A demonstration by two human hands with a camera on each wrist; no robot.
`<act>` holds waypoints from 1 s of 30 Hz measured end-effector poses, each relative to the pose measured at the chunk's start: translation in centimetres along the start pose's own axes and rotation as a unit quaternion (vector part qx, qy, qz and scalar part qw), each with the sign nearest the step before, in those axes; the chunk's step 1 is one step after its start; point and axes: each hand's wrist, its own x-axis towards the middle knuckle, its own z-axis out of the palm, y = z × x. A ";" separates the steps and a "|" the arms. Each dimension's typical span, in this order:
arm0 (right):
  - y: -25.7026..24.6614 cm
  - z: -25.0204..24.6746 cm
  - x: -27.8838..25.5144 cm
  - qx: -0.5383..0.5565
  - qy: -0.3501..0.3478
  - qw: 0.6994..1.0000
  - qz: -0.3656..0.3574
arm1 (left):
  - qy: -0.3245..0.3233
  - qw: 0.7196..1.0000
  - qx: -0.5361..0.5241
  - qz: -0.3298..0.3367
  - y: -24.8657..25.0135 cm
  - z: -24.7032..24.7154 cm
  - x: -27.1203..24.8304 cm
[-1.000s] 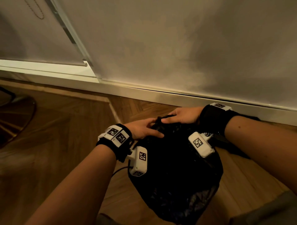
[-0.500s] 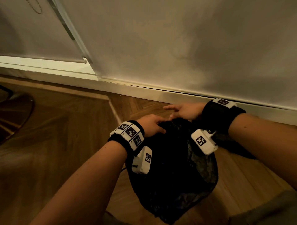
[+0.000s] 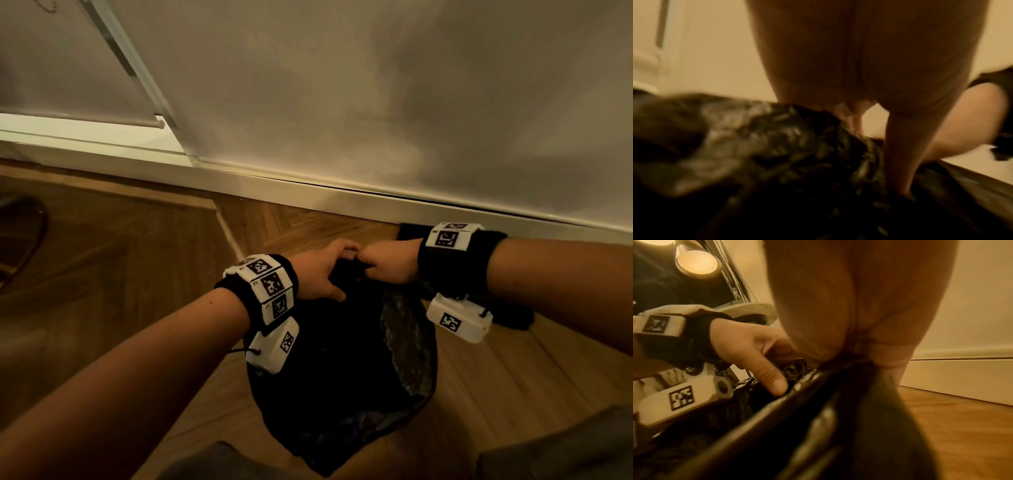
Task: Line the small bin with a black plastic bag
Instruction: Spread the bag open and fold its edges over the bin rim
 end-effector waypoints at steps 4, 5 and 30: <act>-0.6 -0.5 0.3 -0.032 0.060 0.998 -0.018 | -0.003 0.995 0.102 -0.002 -0.1 -0.4 0.3; -0.7 -0.6 0.4 -0.032 0.075 0.996 -0.026 | 0.001 0.993 0.120 -0.007 -0.1 -0.8 0.4; 2.8 -1.9 5.6 0.127 0.209 0.969 0.029 | 0.136 0.923 -0.311 -0.182 -9.4 -0.8 -4.0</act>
